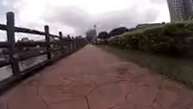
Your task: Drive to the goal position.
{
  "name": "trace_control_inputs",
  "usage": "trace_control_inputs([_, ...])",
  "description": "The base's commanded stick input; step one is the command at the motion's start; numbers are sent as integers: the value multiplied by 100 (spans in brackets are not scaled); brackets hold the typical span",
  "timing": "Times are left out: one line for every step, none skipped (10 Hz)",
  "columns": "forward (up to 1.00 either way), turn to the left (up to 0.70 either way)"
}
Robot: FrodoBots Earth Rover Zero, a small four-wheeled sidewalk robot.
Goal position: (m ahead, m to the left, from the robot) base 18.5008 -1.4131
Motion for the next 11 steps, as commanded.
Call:
trace_control_inputs([85, 10])
trace_control_inputs([85, 10])
trace_control_inputs([85, 10])
trace_control_inputs([85, -5])
trace_control_inputs([85, -24])
trace_control_inputs([85, -24])
trace_control_inputs([85, -24])
trace_control_inputs([85, -24])
trace_control_inputs([85, -18])
trace_control_inputs([85, -1])
trace_control_inputs([85, 10])
